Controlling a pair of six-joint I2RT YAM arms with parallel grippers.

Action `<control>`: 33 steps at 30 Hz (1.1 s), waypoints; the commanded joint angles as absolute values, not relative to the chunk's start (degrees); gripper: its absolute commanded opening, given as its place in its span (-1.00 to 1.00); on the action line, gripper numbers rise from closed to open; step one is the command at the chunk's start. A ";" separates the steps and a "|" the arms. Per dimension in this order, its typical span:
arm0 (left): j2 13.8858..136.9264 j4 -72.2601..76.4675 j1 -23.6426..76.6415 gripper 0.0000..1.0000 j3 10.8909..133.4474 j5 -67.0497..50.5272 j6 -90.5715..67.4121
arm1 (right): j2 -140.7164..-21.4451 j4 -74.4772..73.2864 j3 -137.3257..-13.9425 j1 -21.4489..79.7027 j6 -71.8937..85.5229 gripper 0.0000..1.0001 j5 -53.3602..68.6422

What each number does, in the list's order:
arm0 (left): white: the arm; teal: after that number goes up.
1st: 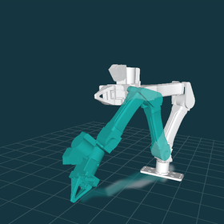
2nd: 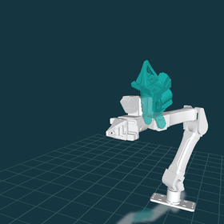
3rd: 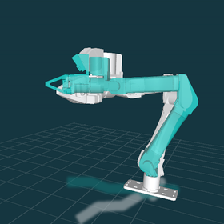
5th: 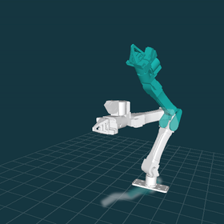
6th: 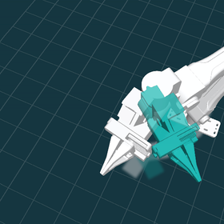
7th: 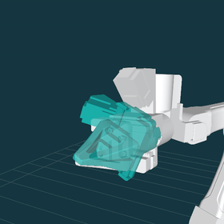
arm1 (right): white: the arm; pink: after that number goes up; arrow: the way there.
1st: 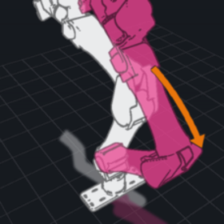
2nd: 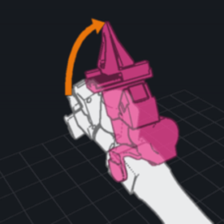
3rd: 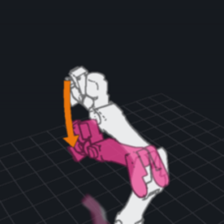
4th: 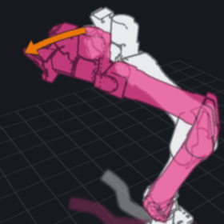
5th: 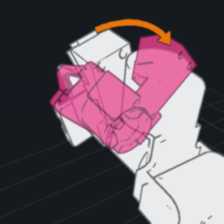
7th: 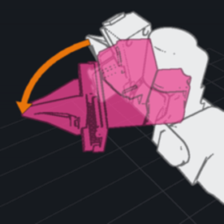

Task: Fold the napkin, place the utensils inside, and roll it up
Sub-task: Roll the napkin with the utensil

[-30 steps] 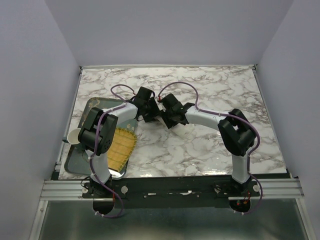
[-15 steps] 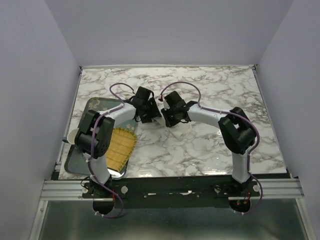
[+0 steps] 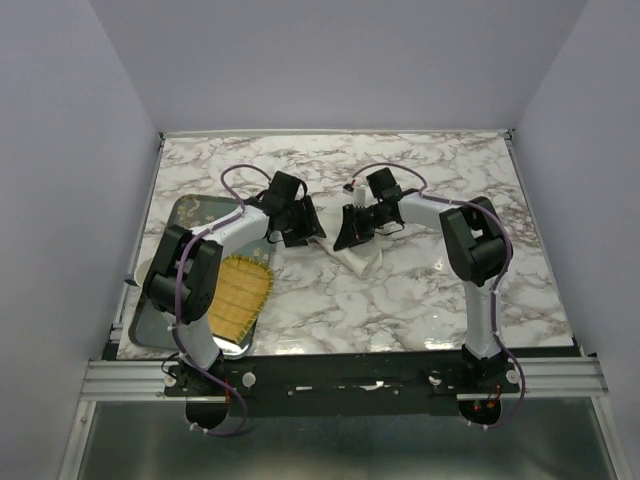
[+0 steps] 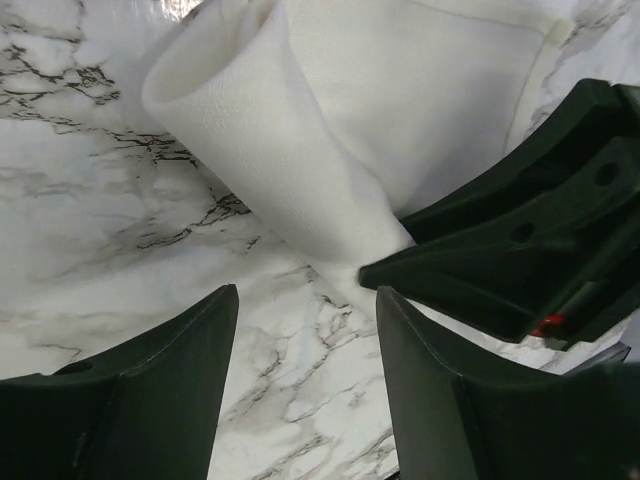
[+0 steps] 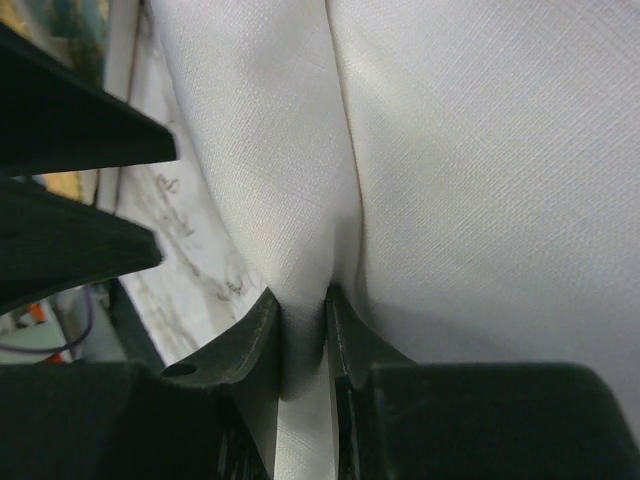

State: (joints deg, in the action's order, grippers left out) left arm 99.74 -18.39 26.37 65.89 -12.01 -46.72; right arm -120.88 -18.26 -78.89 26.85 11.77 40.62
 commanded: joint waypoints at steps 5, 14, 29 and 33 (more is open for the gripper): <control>108.01 -17.67 27.07 0.34 69.70 -16.88 -48.69 | -131.30 -23.91 -78.84 23.03 11.87 -0.44 58.44; 113.02 -18.02 26.81 0.19 71.37 -12.31 -52.29 | -129.73 -26.36 -79.89 22.50 9.94 -0.32 56.53; 111.54 -16.26 27.16 -0.38 69.61 -13.62 -54.67 | -108.90 -37.09 -79.98 33.65 7.20 0.31 10.93; 111.09 -16.61 27.51 -0.38 69.96 -13.45 -54.75 | -108.72 -37.27 -81.12 38.84 9.75 0.37 1.86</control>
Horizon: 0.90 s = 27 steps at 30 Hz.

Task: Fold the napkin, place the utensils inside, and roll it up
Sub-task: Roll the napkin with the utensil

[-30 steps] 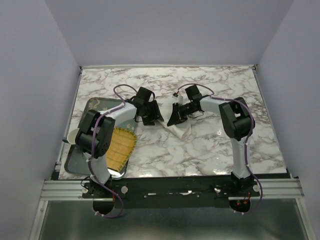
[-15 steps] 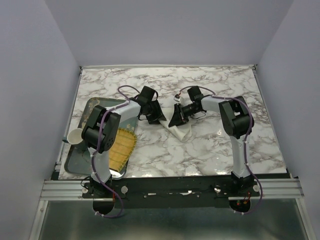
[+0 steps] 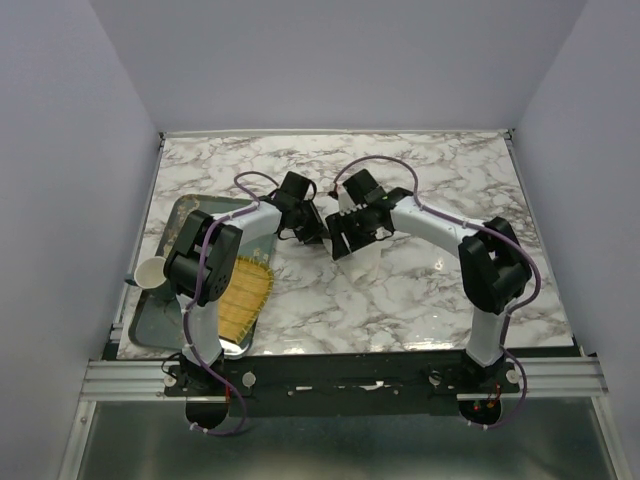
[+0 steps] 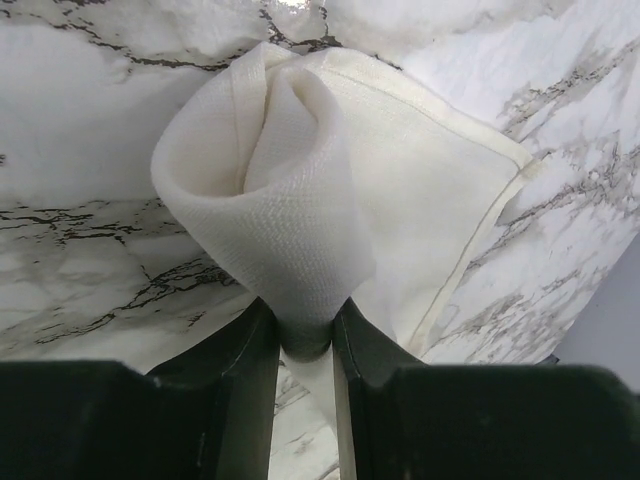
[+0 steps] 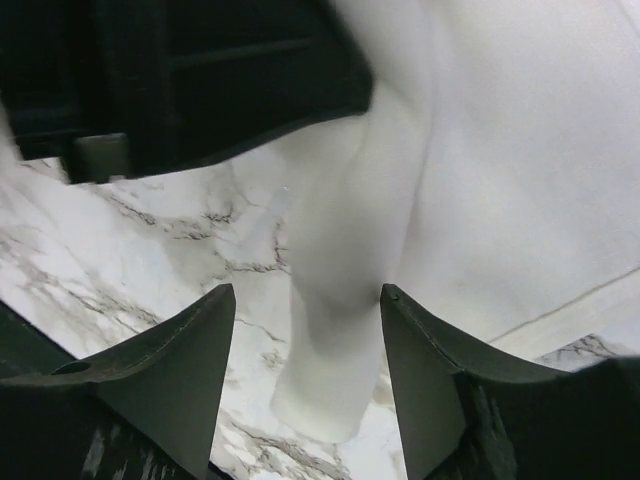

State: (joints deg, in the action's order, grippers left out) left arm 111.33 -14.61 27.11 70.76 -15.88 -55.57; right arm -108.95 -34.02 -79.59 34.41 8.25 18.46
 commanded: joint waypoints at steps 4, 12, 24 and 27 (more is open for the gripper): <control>111.09 -17.05 27.60 -0.38 70.05 -13.89 -55.02 | -109.95 -37.26 -82.53 41.92 11.25 0.38 -4.82; 110.83 -16.96 27.77 -0.39 69.96 -14.24 -56.33 | -114.61 -37.09 -85.25 45.70 12.04 0.36 -10.54; 108.20 -15.91 27.69 -0.18 67.59 -13.45 -55.99 | -116.02 -32.35 -81.31 44.48 13.62 -0.17 -5.55; 106.53 -15.73 27.25 0.00 66.54 -12.92 -55.02 | -115.05 -28.31 -77.18 41.85 13.89 -0.43 1.65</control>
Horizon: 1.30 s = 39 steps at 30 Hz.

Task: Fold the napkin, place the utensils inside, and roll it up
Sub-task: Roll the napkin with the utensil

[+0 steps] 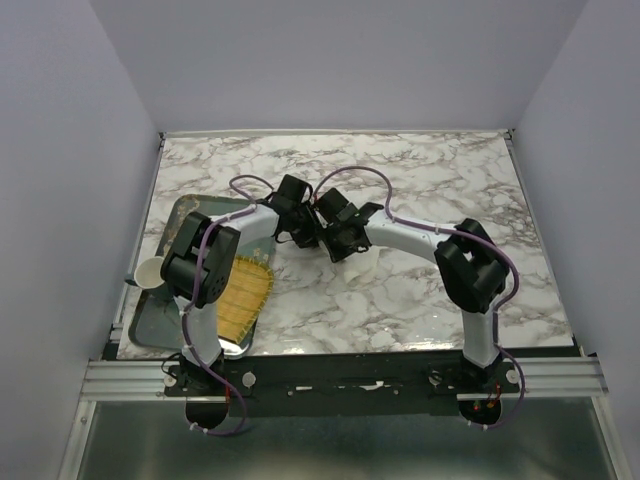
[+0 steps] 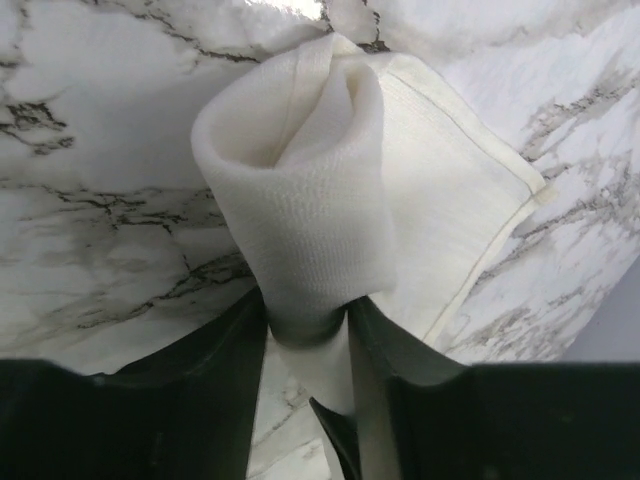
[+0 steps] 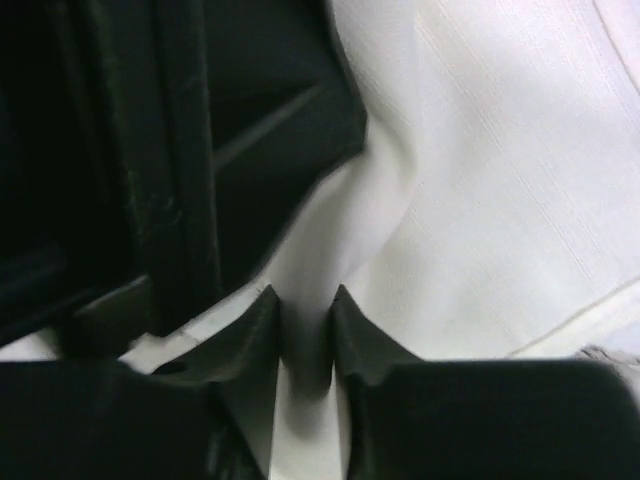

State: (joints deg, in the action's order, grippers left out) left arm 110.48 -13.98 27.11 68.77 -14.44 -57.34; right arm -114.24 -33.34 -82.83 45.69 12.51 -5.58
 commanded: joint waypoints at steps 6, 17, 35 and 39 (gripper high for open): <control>100.20 -15.47 26.10 0.28 63.28 -9.59 -51.34 | -113.72 -19.69 -70.85 33.61 11.87 -0.55 21.23; 103.35 -13.89 27.24 0.34 64.42 -13.09 -52.47 | -124.01 -14.76 -71.36 22.94 9.67 -0.57 60.98; 111.18 -14.59 28.56 0.14 68.64 -10.81 -56.51 | -122.27 -29.43 -77.43 22.85 3.87 -0.20 46.52; 111.01 -14.33 28.65 0.13 68.03 -10.98 -56.69 | -114.62 -33.13 -77.17 23.99 5.36 0.08 35.79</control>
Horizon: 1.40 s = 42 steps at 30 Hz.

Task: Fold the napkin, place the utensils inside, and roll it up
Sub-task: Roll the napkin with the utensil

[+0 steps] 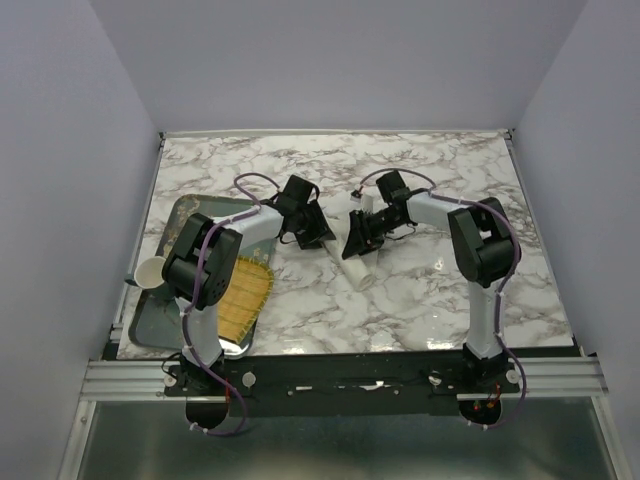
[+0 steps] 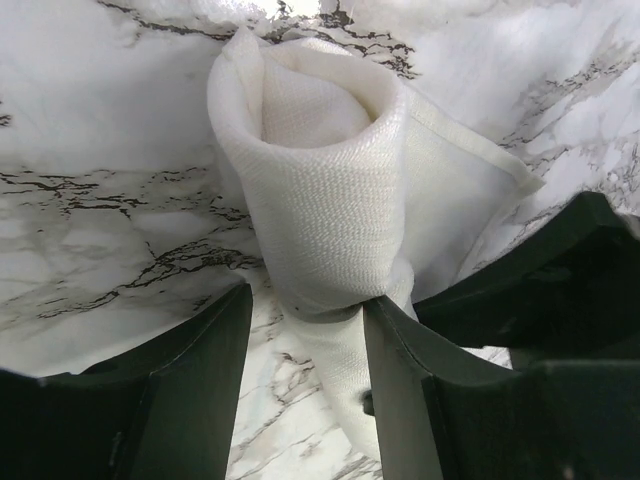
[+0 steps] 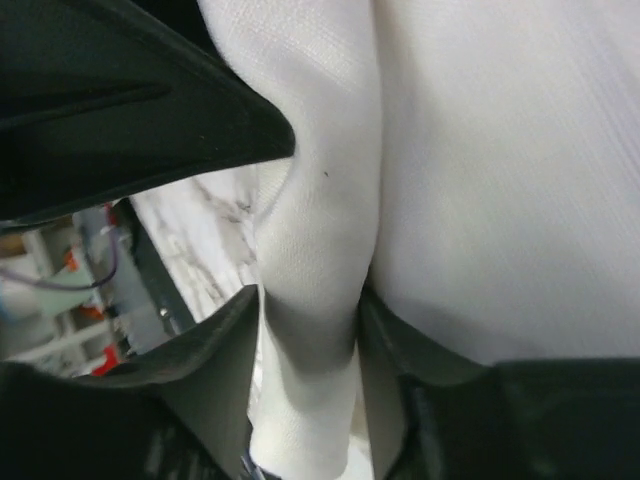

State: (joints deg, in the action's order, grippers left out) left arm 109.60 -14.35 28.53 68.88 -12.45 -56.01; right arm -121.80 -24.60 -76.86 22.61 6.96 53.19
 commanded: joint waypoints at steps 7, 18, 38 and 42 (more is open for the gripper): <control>110.39 -13.97 28.65 0.11 67.94 -11.60 -57.04 | -107.41 -37.61 -78.39 29.78 9.57 0.18 12.55; 110.13 -14.15 28.74 0.11 67.85 -12.13 -57.13 | -110.30 -37.09 -82.44 41.65 15.91 0.36 -8.08; 107.32 -11.26 28.39 0.24 64.43 -13.27 -59.06 | -116.46 -29.01 -78.24 43.24 16.70 -0.01 -7.92; 107.14 -10.72 27.78 0.23 63.54 -13.80 -59.06 | -115.93 -26.02 -76.03 42.28 16.52 -0.13 -6.07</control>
State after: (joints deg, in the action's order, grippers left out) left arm 108.75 -9.04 27.18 65.95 -12.08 -59.99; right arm -113.03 -28.69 -80.44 44.18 15.46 -6.37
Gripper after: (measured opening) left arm 0.612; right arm 0.483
